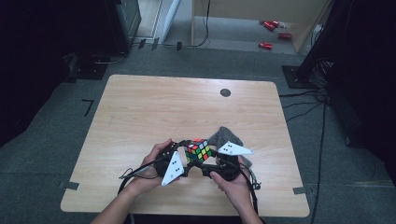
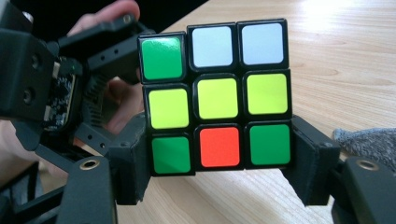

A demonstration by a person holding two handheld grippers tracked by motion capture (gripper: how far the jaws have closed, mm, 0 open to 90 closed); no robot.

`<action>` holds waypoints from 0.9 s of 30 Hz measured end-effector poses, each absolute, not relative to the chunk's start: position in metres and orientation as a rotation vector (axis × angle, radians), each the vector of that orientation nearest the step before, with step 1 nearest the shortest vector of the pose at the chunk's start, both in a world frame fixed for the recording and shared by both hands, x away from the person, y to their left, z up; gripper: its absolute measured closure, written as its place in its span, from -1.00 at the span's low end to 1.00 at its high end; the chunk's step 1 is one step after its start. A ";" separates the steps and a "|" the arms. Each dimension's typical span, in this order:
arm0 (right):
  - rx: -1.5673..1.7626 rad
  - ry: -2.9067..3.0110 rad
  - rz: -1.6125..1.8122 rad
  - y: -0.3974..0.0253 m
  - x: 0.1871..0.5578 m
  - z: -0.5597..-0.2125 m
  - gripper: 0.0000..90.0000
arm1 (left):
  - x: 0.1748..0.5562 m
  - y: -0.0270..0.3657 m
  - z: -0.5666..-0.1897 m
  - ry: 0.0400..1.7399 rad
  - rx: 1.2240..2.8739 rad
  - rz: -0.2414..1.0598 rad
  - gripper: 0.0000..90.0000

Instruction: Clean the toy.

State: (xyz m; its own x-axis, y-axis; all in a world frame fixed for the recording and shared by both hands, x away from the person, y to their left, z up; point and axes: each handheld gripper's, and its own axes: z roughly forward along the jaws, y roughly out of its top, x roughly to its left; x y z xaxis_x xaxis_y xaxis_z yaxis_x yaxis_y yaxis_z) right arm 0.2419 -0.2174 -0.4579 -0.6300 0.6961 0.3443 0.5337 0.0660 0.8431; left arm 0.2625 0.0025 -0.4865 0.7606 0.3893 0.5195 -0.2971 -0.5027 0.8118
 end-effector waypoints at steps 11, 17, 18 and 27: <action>1.308 1.998 1.725 -0.237 0.241 -0.449 -0.51 | 0.270 0.009 -0.483 0.188 1.931 0.788 -0.27; 1.325 1.914 1.664 -0.254 0.244 -0.447 -0.46 | 0.275 0.013 -0.482 0.255 1.935 0.756 -0.27; 1.318 1.913 1.626 -0.255 0.244 -0.449 -0.45 | 0.275 0.013 -0.481 0.266 1.932 0.749 -0.27; 1.364 1.911 1.272 -0.274 0.257 -0.477 -0.31 | 0.280 0.021 -0.471 0.423 1.930 0.600 -0.27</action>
State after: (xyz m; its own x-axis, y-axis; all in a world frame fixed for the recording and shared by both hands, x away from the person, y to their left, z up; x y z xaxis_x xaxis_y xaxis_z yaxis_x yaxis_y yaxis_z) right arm 0.2571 -0.2737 -0.4771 -0.3973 0.9077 0.1351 0.4749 0.0773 0.8766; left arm 0.2798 0.0208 -0.4709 0.8137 0.5380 0.2202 0.0263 -0.4125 0.9106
